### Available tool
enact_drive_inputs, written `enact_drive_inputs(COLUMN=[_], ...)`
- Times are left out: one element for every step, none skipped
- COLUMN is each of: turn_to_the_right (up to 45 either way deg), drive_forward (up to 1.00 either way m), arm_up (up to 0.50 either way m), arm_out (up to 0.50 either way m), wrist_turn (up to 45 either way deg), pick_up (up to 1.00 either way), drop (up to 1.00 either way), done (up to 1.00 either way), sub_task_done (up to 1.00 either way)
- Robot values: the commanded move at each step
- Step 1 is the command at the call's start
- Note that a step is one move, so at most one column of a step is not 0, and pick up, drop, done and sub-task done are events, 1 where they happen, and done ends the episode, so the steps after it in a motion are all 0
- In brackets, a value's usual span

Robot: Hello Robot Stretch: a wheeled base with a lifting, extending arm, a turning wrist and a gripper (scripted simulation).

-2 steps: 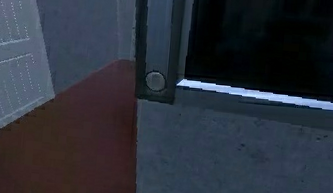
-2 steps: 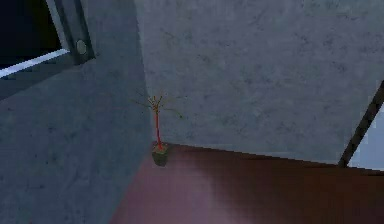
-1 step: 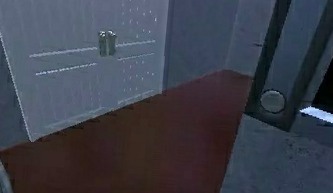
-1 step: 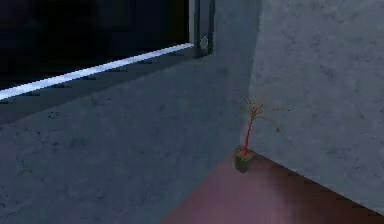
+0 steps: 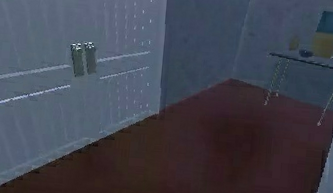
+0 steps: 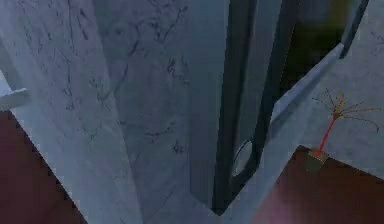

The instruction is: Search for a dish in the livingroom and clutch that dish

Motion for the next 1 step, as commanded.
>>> enact_drive_inputs(turn_to_the_right=[33.0], drive_forward=[0.0], arm_up=[0.0], arm_out=[0.0], wrist_turn=[0.0], pick_up=[0.0], drop=[0.0], done=[0.0], sub_task_done=[0.0])
